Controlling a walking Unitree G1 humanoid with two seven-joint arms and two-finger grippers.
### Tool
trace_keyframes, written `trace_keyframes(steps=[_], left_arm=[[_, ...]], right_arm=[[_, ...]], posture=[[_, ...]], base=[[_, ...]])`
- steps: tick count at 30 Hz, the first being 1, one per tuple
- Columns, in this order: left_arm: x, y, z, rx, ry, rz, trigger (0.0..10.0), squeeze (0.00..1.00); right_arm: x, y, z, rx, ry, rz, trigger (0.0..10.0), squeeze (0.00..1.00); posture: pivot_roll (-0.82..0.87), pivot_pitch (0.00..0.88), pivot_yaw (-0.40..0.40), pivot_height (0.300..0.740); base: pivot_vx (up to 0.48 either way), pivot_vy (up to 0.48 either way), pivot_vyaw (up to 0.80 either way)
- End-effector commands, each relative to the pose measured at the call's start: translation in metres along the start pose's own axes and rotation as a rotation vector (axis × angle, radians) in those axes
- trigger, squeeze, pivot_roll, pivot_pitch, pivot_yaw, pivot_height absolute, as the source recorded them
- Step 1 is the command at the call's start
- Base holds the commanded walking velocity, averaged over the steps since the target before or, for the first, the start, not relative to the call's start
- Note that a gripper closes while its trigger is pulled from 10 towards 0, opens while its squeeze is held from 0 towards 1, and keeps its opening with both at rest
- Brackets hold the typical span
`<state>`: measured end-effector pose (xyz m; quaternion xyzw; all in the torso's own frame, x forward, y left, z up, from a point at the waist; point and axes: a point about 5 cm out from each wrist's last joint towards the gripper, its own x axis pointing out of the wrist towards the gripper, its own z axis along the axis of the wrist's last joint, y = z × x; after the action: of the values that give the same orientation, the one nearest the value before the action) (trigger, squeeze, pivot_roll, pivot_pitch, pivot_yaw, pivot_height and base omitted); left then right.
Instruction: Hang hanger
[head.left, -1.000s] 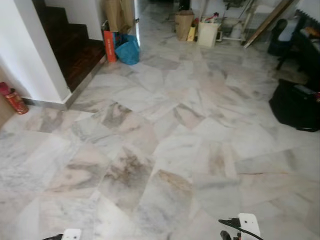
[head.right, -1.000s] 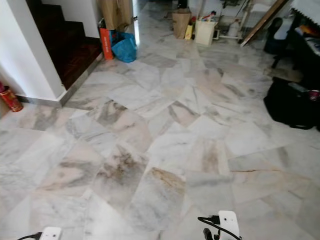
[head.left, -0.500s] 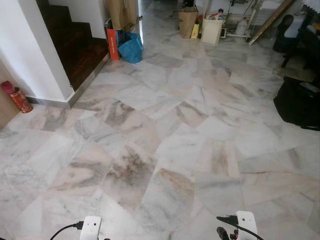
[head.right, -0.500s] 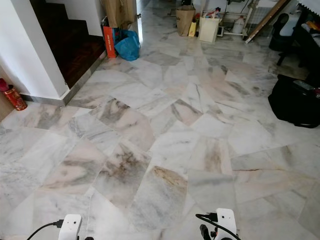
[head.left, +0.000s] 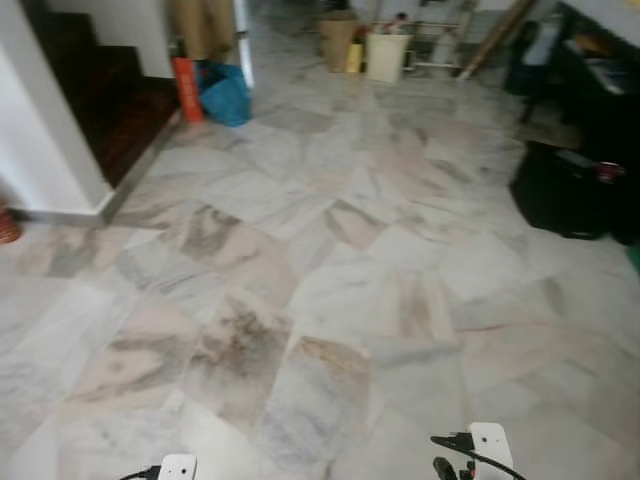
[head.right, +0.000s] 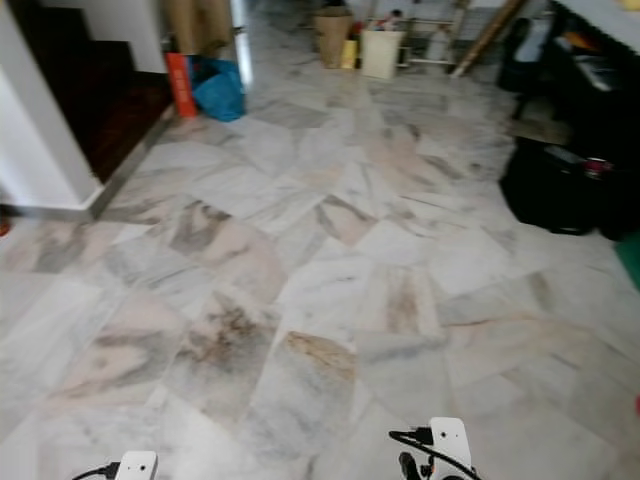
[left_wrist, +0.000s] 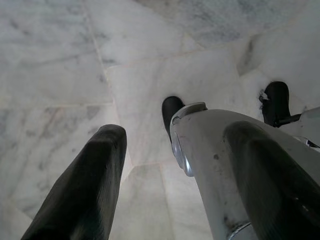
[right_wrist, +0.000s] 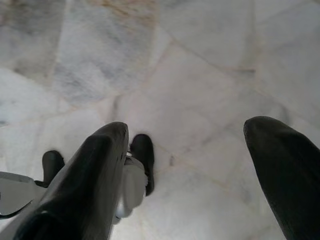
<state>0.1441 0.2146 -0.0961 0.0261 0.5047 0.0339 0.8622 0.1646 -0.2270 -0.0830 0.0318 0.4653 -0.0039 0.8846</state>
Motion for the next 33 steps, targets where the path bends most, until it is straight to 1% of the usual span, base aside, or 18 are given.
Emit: trace_keyframes(steps=[1, 4, 5, 6, 9, 14, 17, 20, 26, 32, 33], left_arm=[[-0.0009, 0.0059, -0.0023, -0.013, 0.008, 0.011, 10.0, 0.00], [-0.0007, 0.0063, -0.0015, -0.013, 0.012, 0.013, 10.0, 0.00], [-0.0005, 0.0070, -0.0002, -0.022, 0.012, 0.019, 10.0, 0.00], [-0.0004, 0.0074, 0.0005, -0.019, 0.011, 0.020, 10.0, 0.00], [0.0002, 0.0078, 0.0049, -0.007, -0.001, 0.015, 10.0, 0.00], [0.0004, 0.0077, 0.0047, -0.011, 0.007, 0.016, 10.0, 0.00], [0.0006, 0.0071, 0.0058, -0.011, 0.005, 0.012, 10.0, 0.00], [0.0006, 0.0063, 0.0051, -0.007, 0.007, 0.011, 10.0, 0.00], [0.0007, 0.0036, 0.0040, 0.009, 0.008, 0.008, 10.0, 0.00], [0.0011, 0.0000, 0.0034, 0.001, 0.016, 0.001, 10.0, 0.00], [0.0014, -0.0021, 0.0042, 0.001, 0.016, -0.004, 10.0, 0.00]], right_arm=[[-0.0012, -0.0028, -0.0020, -0.011, 0.009, -0.002, 10.0, 0.00], [-0.0014, -0.0031, -0.0025, -0.013, 0.011, -0.002, 10.0, 0.00], [-0.0016, -0.0035, -0.0030, -0.017, 0.014, 0.000, 10.0, 0.00], [-0.0016, -0.0036, -0.0031, -0.020, 0.015, 0.000, 10.0, 0.00], [-0.0016, -0.0032, -0.0029, -0.019, 0.012, 0.004, 10.0, 0.00], [-0.0015, -0.0031, -0.0023, -0.020, 0.010, 0.005, 10.0, 0.00], [-0.0011, -0.0024, -0.0014, -0.020, 0.009, 0.003, 10.0, 0.00], [-0.0009, -0.0021, -0.0011, -0.018, 0.009, 0.003, 10.0, 0.00], [-0.0006, -0.0017, -0.0007, -0.014, 0.010, 0.003, 10.0, 0.00], [-0.0006, -0.0016, -0.0003, -0.013, 0.008, 0.002, 10.0, 0.00], [-0.0005, -0.0015, -0.0002, -0.012, 0.008, 0.002, 10.0, 0.00]], posture=[[-0.05, 0.012, -0.041, 0.740], [-0.04, 0.010, -0.042, 0.740], [-0.04, 0.008, -0.041, 0.740], [-0.04, 0.008, -0.041, 0.740], [-0.04, 0.010, -0.040, 0.740], [-0.05, 0.015, -0.040, 0.740], [-0.05, 0.020, -0.038, 0.740], [-0.05, 0.022, -0.037, 0.740], [-0.05, 0.026, -0.035, 0.740], [-0.05, 0.030, -0.035, 0.740], [-0.05, 0.031, -0.034, 0.740]], base=[[0.000, 0.000, -0.79], [0.000, 0.000, -0.79], [0.000, 0.480, -0.79], [0.000, 0.480, -0.79], [0.000, 0.000, -0.79], [0.000, 0.000, -0.79], [0.000, 0.272, -0.79], [0.000, 0.000, -0.79], [0.000, 0.366, -0.79], [0.000, 0.000, -0.79], [0.000, 0.480, -0.79]])
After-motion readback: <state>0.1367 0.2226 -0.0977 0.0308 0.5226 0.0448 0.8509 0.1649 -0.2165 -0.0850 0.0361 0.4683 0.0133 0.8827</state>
